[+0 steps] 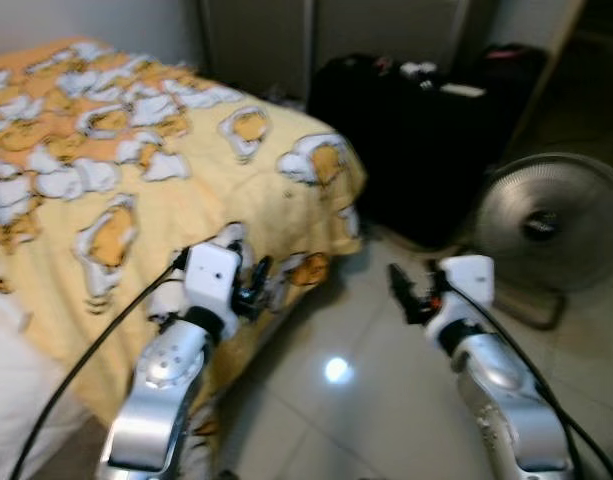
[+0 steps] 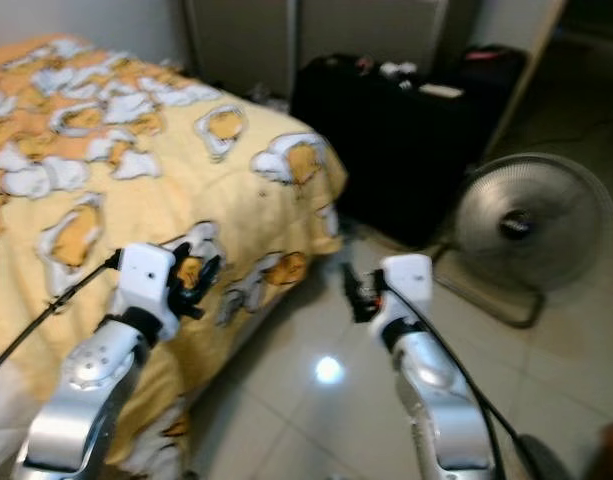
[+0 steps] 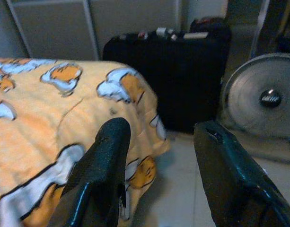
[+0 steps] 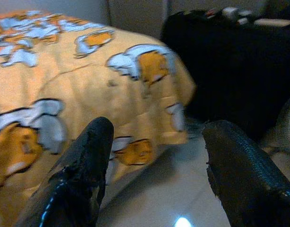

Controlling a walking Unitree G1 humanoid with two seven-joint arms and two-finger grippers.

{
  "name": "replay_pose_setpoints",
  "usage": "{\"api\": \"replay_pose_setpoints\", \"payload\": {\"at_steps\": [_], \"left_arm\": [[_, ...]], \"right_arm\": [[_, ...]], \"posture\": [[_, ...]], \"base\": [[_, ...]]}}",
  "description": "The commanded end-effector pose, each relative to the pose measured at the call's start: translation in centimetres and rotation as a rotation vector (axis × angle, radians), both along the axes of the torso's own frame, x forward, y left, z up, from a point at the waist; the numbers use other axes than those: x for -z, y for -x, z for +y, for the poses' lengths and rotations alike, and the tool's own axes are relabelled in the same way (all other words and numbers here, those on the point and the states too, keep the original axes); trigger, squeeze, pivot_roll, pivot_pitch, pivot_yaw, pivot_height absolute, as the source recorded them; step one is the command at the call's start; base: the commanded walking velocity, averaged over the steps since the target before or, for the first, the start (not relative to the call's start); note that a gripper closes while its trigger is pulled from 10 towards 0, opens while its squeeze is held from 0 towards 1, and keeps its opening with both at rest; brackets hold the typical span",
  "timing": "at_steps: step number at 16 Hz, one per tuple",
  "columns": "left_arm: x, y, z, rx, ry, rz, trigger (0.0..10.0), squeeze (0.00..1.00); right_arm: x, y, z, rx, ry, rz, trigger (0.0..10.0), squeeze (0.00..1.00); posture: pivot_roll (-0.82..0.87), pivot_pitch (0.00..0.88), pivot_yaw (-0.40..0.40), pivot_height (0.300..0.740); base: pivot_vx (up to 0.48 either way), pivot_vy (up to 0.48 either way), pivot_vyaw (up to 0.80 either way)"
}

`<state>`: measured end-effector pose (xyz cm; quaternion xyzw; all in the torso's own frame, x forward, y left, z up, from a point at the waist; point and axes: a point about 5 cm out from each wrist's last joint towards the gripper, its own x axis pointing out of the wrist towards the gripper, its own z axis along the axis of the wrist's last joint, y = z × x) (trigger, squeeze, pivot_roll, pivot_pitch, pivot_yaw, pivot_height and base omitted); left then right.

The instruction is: Clean up the room

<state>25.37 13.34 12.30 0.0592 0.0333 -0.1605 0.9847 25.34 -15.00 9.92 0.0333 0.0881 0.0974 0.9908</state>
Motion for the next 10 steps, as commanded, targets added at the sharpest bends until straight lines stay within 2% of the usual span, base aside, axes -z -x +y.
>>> {"api": "replay_pose_setpoints", "payload": {"at_steps": [1, 3, 8, 10], "left_arm": [[0.0, -0.1, 1.1, -0.044, -0.045, -0.014, 10.0, 0.0], [-0.1, 0.0, 1.2, -0.039, -0.064, -0.048, 10.0, 0.0], [-0.4, -0.3, 0.7, -0.035, -0.033, -0.067, 10.0, 0.0], [-0.5, -0.6, 0.6, -0.027, -0.041, -0.074, 10.0, 0.0]], "right_arm": [[-0.2, 0.1, 0.5, -0.012, -0.003, -0.012, 10.0, 0.0], [-0.1, 0.1, 0.3, -0.003, 0.013, -0.015, 10.0, 0.0], [-0.1, 0.0, -0.2, 0.039, 0.005, -0.02, 10.0, 0.0], [-0.2, -0.3, -0.6, 0.056, 0.01, -0.027, 10.0, 0.0]], "posture": [[-0.03, 0.0, 0.014, 0.74], [-0.03, 0.0, 0.01, 0.74], [-0.04, 0.0, 0.014, 0.74], [-0.04, 0.0, 0.021, 0.74]], "base": [[0.0, 0.0, 0.0], [0.0, 0.0, 0.0], [0.35, 0.0, -0.77], [0.377, 0.0, 0.0]]}}
